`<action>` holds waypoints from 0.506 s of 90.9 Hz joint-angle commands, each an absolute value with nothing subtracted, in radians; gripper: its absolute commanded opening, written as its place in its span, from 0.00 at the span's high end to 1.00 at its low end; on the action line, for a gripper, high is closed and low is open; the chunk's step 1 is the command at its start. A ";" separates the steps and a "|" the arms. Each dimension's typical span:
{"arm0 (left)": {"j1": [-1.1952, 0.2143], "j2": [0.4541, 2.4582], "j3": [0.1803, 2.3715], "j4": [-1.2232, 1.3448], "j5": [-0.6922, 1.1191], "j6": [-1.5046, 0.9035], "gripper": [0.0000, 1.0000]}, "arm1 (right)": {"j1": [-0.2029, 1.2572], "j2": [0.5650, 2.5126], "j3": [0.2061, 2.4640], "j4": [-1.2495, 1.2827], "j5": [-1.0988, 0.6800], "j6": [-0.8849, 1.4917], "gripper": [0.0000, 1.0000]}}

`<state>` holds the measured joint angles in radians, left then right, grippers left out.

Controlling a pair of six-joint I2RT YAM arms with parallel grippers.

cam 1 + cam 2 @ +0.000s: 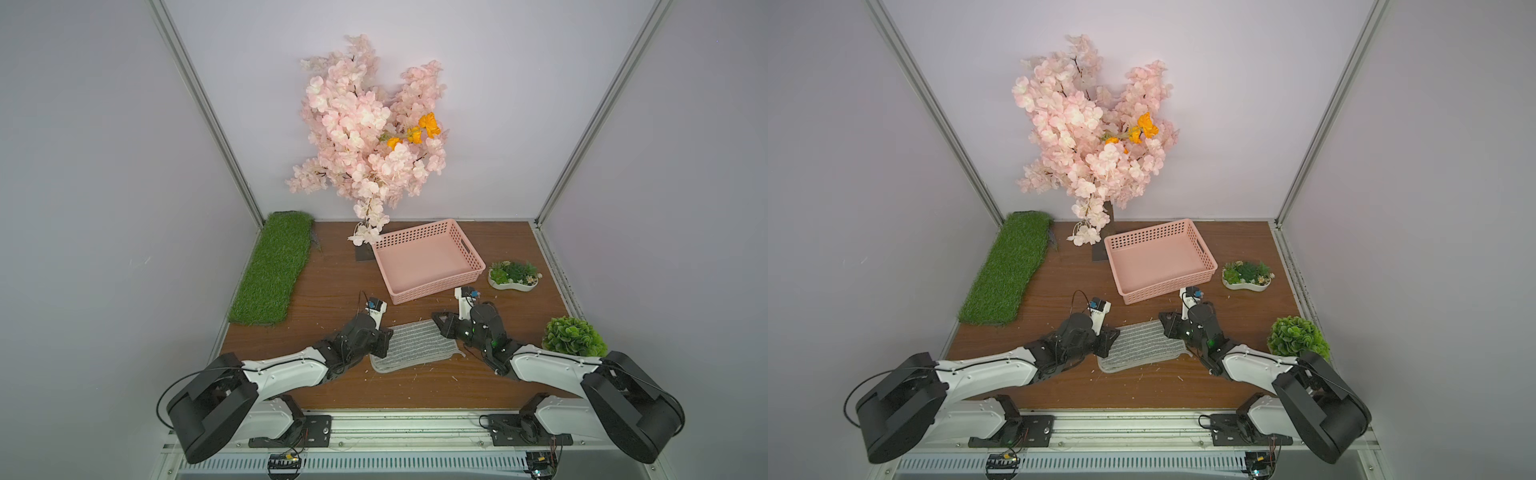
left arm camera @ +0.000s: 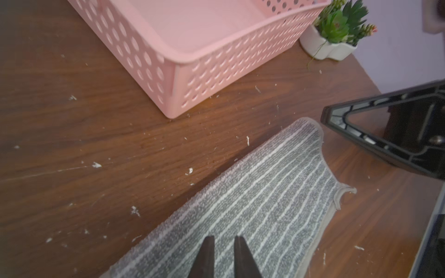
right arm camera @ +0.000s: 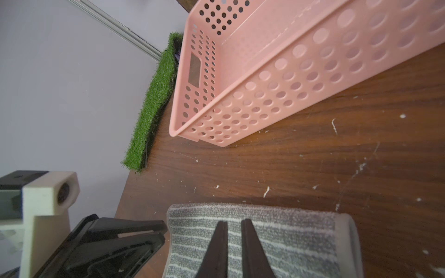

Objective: Fold the square dishcloth
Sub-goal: Smooth out the cleaning item at the center of the board.

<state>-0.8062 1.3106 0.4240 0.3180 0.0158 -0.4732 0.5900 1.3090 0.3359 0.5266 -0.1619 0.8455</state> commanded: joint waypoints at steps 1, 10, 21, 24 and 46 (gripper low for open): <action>-0.797 1.369 0.406 0.369 0.006 -0.505 0.82 | 0.594 1.373 0.321 0.612 -0.161 0.856 0.87; -0.790 1.403 0.399 0.370 -0.044 -0.515 0.83 | 0.591 1.434 0.324 0.642 -0.148 0.859 0.89; -0.757 1.425 0.378 0.380 -0.053 -0.526 0.84 | 0.571 1.497 0.319 0.688 -0.153 0.860 0.91; -0.746 1.423 0.369 0.385 -0.050 -0.526 0.85 | 0.563 1.507 0.318 0.696 -0.153 0.857 0.91; -0.706 1.398 0.342 0.385 -0.040 -0.495 0.84 | 0.499 1.598 0.311 0.748 -0.191 0.836 0.92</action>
<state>-0.7235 1.4025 0.3565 0.4019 -0.0257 -0.5110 0.5129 1.5707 0.3248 0.6994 -0.1707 0.8532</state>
